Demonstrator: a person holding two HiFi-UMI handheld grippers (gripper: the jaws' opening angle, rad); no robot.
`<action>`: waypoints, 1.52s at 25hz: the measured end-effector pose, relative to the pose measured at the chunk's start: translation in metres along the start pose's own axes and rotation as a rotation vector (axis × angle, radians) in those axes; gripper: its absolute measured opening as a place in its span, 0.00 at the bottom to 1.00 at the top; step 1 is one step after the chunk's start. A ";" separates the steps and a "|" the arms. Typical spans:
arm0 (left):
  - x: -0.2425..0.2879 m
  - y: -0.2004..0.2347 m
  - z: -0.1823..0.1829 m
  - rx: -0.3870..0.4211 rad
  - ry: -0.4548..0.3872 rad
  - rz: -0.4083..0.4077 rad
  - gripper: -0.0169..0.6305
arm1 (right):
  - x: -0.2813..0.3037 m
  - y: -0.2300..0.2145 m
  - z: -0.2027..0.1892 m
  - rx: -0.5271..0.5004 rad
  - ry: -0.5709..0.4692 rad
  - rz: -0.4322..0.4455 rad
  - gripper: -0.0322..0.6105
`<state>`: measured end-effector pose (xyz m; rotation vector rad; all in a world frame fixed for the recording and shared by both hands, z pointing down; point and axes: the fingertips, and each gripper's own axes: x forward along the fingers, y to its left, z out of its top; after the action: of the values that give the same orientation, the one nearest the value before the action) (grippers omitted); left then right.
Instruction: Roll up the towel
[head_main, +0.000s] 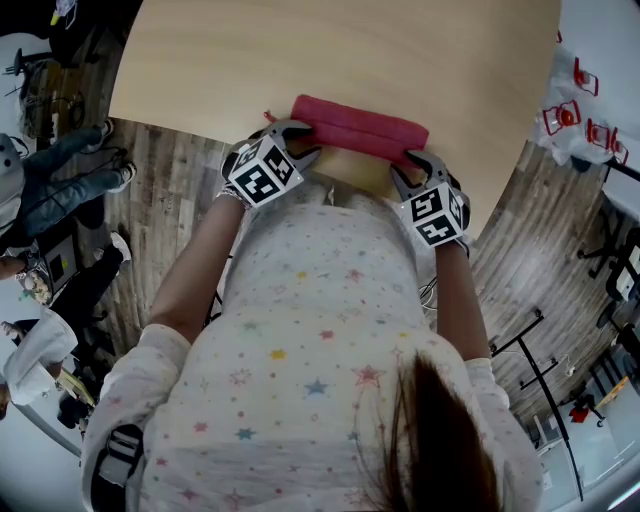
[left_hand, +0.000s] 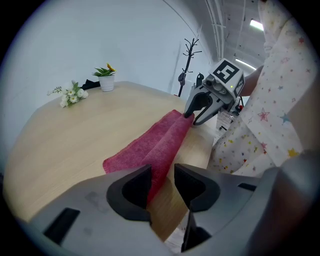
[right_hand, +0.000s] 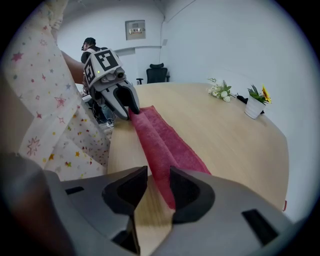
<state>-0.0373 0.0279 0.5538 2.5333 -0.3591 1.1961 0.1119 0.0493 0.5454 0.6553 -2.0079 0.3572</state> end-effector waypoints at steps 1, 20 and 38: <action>0.000 0.001 0.000 0.005 0.003 0.002 0.25 | 0.001 -0.001 0.000 -0.006 0.003 -0.004 0.27; -0.016 -0.014 -0.013 -0.018 0.061 -0.059 0.11 | -0.013 0.015 -0.003 0.010 0.030 0.099 0.16; -0.004 0.058 0.014 -0.124 -0.050 0.155 0.11 | -0.001 -0.051 0.003 0.126 -0.016 -0.121 0.18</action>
<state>-0.0502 -0.0303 0.5526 2.4684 -0.6317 1.1278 0.1401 0.0063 0.5425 0.8567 -1.9621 0.4098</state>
